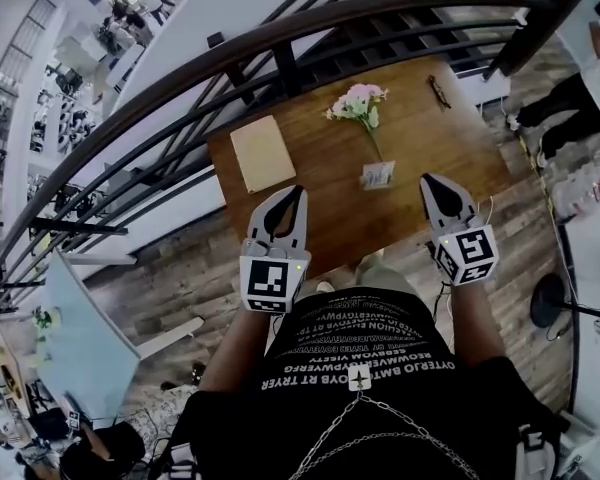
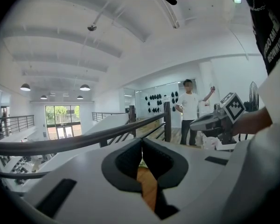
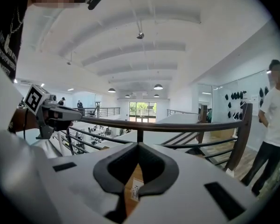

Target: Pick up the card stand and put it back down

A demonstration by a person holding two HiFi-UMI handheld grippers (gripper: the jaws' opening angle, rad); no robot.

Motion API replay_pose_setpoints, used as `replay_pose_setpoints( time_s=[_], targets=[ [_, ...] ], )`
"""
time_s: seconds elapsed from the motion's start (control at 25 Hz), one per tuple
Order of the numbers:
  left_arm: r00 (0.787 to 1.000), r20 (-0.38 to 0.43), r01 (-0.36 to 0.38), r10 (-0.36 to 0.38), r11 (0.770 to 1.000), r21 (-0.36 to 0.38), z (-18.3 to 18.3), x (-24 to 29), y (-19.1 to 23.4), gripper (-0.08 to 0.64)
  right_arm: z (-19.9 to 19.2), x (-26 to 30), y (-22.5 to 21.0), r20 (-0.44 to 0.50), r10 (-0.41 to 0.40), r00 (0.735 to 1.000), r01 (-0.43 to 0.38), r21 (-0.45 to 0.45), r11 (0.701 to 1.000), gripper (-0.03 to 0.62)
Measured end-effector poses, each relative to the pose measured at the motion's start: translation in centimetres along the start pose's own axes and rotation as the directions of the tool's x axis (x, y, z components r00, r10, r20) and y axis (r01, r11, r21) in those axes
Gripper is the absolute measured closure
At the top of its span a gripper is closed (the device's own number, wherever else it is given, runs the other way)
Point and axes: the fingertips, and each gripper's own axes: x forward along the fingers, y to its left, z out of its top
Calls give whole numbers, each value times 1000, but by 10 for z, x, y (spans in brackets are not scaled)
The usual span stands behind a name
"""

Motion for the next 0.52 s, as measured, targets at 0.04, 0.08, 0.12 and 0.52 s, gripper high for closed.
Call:
replay_pose_setpoints(
  time_s=[0.04, 0.08, 0.12, 0.52],
  targets=[
    [1000, 3, 5, -5, 1000, 2, 0, -2, 0, 531, 0, -1, 3, -1, -3, 1000, 3, 1, 1000, 577],
    [1000, 5, 9, -10, 1000, 4, 0, -3, 1, 531, -1, -2, 5, -2, -7, 1000, 7, 1, 1000, 577],
    [1000, 6, 15, -15, 1000, 6, 0, -4, 1, 531, -2, -3, 7, -4, -10, 1000, 10, 0, 1000, 578],
    [999, -11, 50, -50, 998, 23, -18, -33, 2, 531, -12, -10, 39, -16, -21, 1000, 21, 3, 1000, 578]
  ],
)
